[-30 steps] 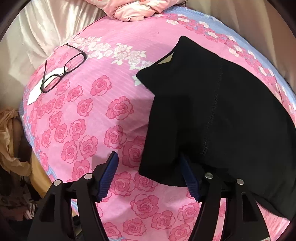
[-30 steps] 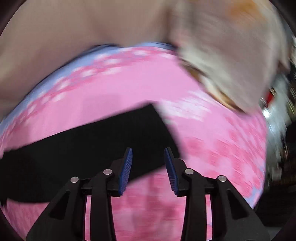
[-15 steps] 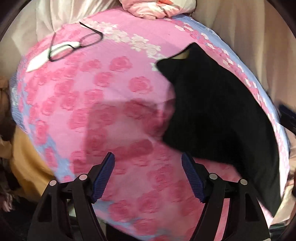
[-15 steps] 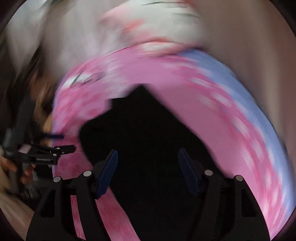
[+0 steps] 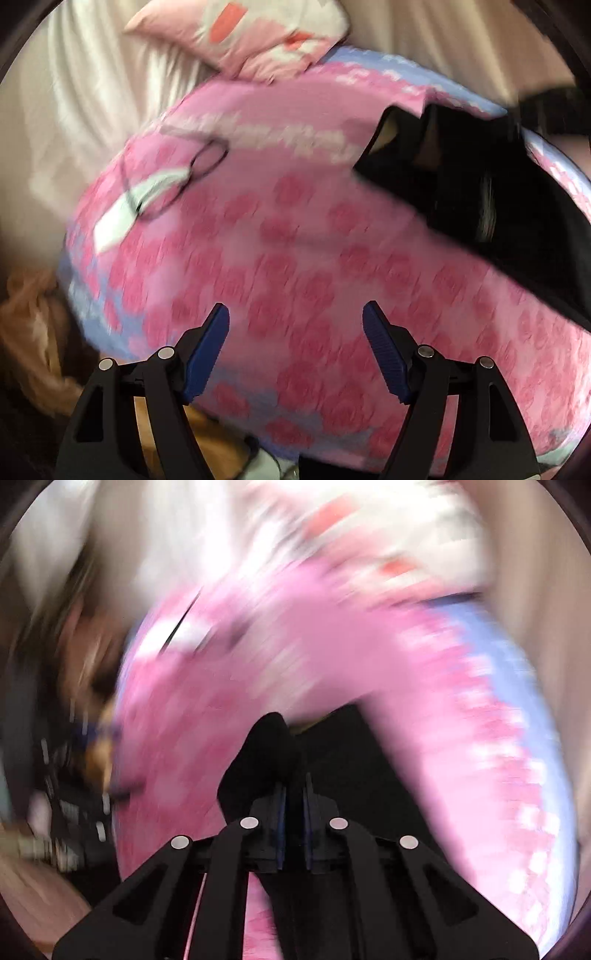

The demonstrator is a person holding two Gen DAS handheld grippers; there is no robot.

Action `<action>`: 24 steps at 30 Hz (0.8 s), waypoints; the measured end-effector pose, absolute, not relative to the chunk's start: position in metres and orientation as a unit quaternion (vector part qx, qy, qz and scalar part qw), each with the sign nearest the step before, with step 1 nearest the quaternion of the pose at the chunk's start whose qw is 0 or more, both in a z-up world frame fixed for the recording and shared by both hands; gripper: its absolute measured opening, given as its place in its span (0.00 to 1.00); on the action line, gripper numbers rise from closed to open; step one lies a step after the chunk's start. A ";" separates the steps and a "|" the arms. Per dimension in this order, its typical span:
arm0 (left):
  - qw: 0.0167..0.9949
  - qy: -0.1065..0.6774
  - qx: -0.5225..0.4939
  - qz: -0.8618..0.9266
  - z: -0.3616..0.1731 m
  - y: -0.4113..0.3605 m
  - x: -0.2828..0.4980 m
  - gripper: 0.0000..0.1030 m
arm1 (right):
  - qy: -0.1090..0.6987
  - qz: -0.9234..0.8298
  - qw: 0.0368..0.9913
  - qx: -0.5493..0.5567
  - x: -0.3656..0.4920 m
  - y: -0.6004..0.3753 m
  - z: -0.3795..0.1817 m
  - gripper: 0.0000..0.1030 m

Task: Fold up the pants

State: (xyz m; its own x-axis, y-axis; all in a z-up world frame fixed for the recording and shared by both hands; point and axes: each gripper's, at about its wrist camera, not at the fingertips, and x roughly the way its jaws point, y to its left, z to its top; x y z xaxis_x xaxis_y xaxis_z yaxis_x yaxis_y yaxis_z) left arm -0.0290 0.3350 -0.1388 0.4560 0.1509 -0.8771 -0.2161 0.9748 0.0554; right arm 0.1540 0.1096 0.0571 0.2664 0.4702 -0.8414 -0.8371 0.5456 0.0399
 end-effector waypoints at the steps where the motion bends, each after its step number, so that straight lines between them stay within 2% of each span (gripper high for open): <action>1: 0.858 0.503 -0.029 0.097 -0.136 0.333 -0.023 0.70 | 0.411 0.398 0.794 -0.204 0.173 0.102 0.076 0.06; 5: 0.877 0.477 -0.032 0.050 -0.127 0.329 0.019 0.71 | 0.342 0.301 0.868 -0.196 0.216 0.083 0.116 0.06; 7: 0.885 0.465 -0.022 0.027 -0.122 0.321 0.048 0.71 | 0.328 0.286 0.876 -0.209 0.218 0.090 0.114 0.06; 8: 0.887 0.461 -0.020 0.016 -0.121 0.318 0.058 0.77 | 0.322 0.288 0.874 -0.225 0.208 0.102 0.105 0.06; 10: 0.888 0.460 -0.018 -0.007 -0.124 0.309 0.085 0.81 | 0.314 0.291 0.868 -0.250 0.186 0.117 0.088 0.06; 12: 0.883 0.470 -0.003 -0.011 -0.139 0.300 0.108 0.83 | 0.332 0.299 0.857 -0.256 0.178 0.131 0.063 0.06; 15: 0.857 0.514 0.015 0.009 -0.163 0.292 0.140 0.79 | 0.360 0.296 0.853 -0.235 0.198 0.124 0.052 0.06; 21: 0.864 0.486 -0.043 -0.126 -0.132 0.264 0.136 0.80 | 0.373 0.293 0.852 -0.223 0.269 0.087 0.093 0.06; 24: 0.854 0.490 -0.027 -0.173 -0.131 0.231 0.135 0.80 | 0.380 0.304 0.841 -0.235 0.290 0.078 0.097 0.06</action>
State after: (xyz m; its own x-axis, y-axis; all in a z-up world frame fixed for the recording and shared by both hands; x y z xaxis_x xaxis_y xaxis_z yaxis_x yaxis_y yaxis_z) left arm 0.1354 0.2307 -0.1312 0.4598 -0.3226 -0.8274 0.2687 0.9385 -0.2166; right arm 0.2903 0.0781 0.0969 0.5260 0.3335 -0.7824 -0.6904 0.7046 -0.1637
